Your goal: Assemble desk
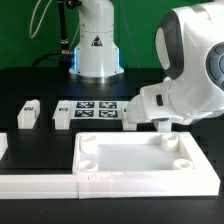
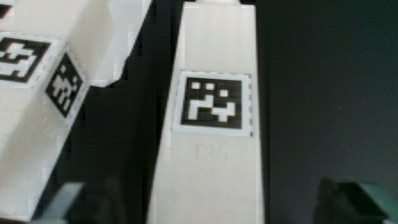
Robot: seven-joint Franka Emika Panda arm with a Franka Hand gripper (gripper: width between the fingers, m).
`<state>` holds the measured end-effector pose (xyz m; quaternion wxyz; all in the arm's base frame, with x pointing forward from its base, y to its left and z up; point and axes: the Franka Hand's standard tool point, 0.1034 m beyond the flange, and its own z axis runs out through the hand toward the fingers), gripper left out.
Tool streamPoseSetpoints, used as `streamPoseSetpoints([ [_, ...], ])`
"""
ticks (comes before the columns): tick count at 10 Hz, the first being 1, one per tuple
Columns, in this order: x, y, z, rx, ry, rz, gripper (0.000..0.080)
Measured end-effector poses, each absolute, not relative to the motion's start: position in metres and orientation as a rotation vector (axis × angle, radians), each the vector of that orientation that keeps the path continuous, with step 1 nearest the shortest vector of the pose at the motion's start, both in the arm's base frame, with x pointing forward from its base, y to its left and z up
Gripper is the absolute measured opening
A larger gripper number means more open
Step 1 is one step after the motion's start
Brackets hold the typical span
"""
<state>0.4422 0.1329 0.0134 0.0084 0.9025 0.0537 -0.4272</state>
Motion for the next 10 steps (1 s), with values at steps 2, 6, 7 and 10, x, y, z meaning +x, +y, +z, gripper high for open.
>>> streamPoseSetpoints([
  [2,0.442,0.133,0.013,2.821,0.168,-1.335,0.0286],
  [6,0.442,0.133,0.013,2.821,0.168,-1.335,0.0287],
  [7,0.442,0.133,0.013,2.821,0.168,-1.335,0.0287],
  [10,0.471,0.127,0.069,2.866,0.190,-1.344,0.0288],
])
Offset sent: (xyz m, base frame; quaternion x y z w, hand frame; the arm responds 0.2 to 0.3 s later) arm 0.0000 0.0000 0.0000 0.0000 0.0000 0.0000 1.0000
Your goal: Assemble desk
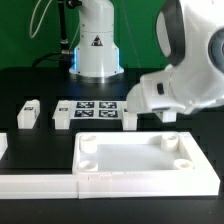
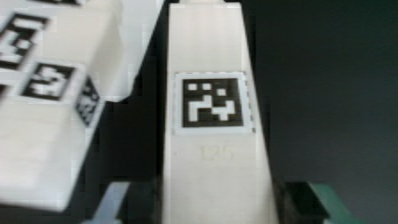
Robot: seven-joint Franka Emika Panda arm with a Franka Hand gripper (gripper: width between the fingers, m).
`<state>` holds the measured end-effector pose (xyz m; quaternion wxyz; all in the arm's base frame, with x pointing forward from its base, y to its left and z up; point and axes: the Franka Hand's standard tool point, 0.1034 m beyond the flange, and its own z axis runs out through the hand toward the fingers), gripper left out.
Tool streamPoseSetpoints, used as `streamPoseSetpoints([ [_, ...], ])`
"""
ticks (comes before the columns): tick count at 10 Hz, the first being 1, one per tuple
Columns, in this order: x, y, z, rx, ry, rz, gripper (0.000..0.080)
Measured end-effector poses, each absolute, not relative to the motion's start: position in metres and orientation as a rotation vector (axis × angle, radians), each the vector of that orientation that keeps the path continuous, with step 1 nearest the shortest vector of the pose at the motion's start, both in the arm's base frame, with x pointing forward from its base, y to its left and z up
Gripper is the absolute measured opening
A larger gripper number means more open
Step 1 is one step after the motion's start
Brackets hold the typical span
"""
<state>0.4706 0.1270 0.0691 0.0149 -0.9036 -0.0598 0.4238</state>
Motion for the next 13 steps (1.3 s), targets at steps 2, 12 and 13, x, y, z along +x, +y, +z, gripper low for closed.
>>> streamPoseSetpoints([
  [2,0.489,0.115,0.116,-2.796,-0.227,1.266,0.0288],
  [12,0.590,0.106,0.184,-2.982,-0.397,0.388,0.0289],
  [13,0.586,0.105,0.183,-2.994,-0.387,0.300,0.0289],
])
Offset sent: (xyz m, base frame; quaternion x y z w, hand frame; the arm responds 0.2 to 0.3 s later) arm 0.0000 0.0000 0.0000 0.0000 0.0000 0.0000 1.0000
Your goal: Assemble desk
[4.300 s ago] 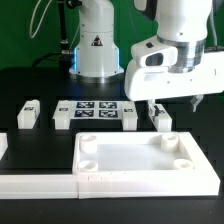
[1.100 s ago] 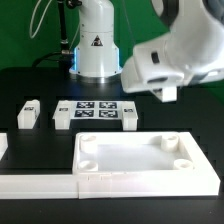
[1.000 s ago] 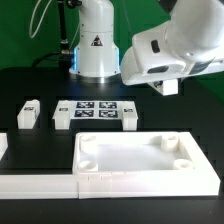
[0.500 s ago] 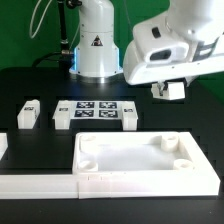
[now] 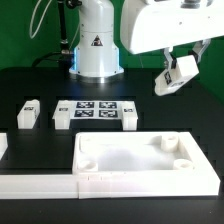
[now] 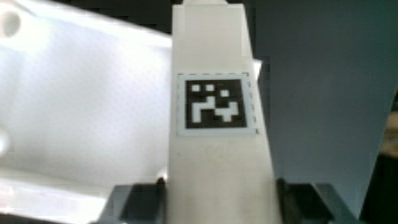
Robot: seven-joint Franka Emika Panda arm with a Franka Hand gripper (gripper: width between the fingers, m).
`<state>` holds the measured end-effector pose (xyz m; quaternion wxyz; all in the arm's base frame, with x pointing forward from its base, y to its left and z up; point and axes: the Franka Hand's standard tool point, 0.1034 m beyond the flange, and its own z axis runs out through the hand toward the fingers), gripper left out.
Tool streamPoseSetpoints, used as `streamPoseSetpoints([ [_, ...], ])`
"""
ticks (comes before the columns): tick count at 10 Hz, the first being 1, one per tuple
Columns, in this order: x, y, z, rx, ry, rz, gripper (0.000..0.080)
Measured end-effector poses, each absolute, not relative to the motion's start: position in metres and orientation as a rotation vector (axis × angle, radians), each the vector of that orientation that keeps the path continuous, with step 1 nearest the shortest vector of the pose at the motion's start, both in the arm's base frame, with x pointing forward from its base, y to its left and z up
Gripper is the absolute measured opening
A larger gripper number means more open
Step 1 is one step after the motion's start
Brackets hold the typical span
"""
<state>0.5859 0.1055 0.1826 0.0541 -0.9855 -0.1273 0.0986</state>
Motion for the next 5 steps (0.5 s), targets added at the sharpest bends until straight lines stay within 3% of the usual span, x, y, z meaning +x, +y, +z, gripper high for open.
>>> streamPoseSetpoints([
  [3,0.598,0.102,0.182,-3.021,-0.374,0.018,0.0289],
  [5,0.635,0.105,0.194,-3.008,-0.422,-0.307,0.0289],
])
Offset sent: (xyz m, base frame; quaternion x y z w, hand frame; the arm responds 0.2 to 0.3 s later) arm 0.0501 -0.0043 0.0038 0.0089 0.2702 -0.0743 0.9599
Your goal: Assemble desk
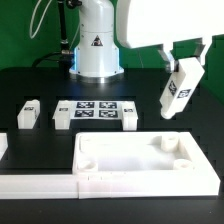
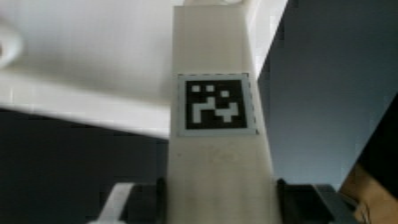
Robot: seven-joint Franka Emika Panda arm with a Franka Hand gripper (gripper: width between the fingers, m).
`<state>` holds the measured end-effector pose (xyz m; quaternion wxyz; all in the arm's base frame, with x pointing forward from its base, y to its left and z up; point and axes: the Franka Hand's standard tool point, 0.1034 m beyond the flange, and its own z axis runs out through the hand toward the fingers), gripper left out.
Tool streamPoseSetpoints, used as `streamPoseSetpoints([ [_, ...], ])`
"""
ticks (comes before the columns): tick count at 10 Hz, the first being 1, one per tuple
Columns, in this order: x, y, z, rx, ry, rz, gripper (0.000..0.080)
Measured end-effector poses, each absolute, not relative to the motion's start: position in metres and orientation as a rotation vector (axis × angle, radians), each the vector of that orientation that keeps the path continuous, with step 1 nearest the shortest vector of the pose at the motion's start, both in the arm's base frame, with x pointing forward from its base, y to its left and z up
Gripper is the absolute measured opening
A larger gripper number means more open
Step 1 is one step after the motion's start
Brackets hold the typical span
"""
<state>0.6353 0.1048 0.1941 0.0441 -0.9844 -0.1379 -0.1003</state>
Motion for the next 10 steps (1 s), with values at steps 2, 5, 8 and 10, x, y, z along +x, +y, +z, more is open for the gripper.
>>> streamPoseSetpoints([
  [2,0.640,0.106,0.191,-2.982,-0.427,-0.571,0.0289],
  [5,0.645,0.095,0.190,-2.924,-0.426,-0.927,0.0290],
  [8,0.644,0.099,0.164,-2.917,-0.423,-0.932,0.0290],
  [10,0.642,0.109,0.153,-2.914,-0.434,-0.902,0.0290],
])
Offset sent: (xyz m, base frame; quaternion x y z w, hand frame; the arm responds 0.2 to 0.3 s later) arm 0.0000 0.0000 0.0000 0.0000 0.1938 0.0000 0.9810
